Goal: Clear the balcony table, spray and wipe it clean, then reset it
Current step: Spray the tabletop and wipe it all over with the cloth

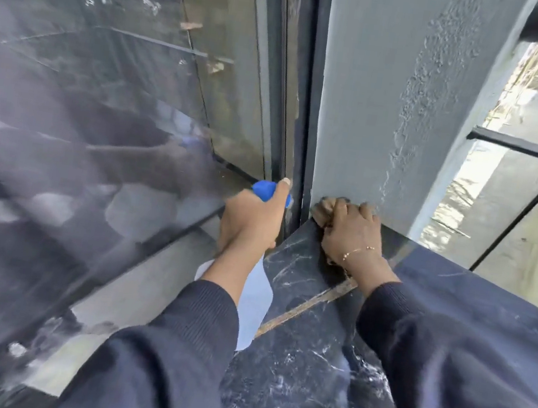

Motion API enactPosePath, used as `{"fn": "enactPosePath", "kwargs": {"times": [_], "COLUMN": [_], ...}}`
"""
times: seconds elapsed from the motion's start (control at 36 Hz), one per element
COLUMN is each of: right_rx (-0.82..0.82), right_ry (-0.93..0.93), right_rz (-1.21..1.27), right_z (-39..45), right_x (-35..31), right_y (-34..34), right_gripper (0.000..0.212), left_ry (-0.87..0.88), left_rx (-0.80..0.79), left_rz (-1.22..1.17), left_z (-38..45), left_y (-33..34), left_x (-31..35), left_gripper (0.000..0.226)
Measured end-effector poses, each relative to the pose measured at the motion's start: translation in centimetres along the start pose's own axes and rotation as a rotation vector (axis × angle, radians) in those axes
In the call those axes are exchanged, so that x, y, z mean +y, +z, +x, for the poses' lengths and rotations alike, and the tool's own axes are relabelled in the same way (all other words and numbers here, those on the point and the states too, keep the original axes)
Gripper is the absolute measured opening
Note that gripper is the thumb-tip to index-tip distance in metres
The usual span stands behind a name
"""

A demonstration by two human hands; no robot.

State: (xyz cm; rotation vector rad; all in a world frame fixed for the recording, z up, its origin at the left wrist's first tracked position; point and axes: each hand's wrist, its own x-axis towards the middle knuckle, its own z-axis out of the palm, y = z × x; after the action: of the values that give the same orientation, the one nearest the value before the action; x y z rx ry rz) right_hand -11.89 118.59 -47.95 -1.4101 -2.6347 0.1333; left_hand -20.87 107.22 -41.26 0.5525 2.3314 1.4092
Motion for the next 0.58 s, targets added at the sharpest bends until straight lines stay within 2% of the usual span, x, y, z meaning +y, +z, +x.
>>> {"fn": "enactPosePath", "kwargs": {"times": [0.14, 0.19, 0.28, 0.39, 0.5, 0.58], "right_rx": [-0.028, -0.012, 0.026, 0.017, -0.002, -0.043], "right_ry": [-0.247, -0.228, -0.083, 0.007, -0.070, -0.242], "right_rz": [-0.009, -0.014, -0.021, 0.013, -0.005, -0.040], "right_z": [-4.0, -5.6, -4.6, -0.3, 1.8, -0.2], "right_x": [-0.5, 1.4, 3.4, 1.8, -1.6, -2.4], "right_y": [0.4, 0.2, -0.2, 0.0, 0.7, 0.8], "right_gripper": [0.055, 0.054, 0.048, 0.043, 0.045, 0.051], "left_ry": [0.010, 0.013, 0.018, 0.038, 0.032, 0.030], "left_rx": [-0.001, -0.010, -0.019, -0.018, -0.012, -0.023], "left_rz": [-0.017, -0.022, -0.046, -0.044, -0.037, -0.039], "left_z": [-0.2, -0.3, -0.4, -0.4, -0.2, -0.2], "left_y": [-0.1, -0.1, -0.3, -0.5, -0.5, -0.5], "left_x": [0.0, 0.1, 0.2, 0.0, -0.1, -0.3], "left_gripper": [0.040, 0.039, 0.036, 0.039, 0.040, 0.041]}}
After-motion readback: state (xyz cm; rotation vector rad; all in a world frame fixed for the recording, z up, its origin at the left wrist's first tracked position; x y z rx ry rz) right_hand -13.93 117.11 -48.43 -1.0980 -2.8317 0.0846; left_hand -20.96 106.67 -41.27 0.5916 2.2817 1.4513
